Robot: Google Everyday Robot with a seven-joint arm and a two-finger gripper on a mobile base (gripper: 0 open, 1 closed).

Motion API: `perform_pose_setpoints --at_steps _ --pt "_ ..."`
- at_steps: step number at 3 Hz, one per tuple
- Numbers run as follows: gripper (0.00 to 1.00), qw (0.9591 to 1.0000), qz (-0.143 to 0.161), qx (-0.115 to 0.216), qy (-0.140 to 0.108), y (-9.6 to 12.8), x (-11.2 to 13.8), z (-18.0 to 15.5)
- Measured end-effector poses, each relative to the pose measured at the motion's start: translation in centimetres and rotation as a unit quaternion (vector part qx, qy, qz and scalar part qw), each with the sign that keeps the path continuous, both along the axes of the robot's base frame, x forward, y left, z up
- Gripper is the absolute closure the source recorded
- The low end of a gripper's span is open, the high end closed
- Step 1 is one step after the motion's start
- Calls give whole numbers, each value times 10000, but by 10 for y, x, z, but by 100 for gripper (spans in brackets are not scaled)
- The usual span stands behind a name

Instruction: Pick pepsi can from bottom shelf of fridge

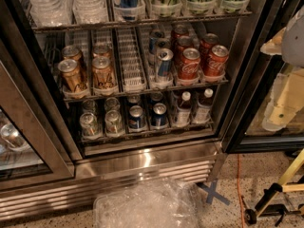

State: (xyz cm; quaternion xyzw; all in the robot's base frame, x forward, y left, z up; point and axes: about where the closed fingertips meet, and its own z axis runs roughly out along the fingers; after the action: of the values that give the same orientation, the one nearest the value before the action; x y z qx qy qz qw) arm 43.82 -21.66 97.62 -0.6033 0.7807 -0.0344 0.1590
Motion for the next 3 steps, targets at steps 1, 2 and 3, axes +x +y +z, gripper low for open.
perform_pose_setpoints --at_steps 1,2,3 --pt "0 10000 0 0 0 0 0 0" --pt "0 9997 -6 214 -82 16 3 -11" --pt "0 9956 -44 940 18 67 -2 -49"
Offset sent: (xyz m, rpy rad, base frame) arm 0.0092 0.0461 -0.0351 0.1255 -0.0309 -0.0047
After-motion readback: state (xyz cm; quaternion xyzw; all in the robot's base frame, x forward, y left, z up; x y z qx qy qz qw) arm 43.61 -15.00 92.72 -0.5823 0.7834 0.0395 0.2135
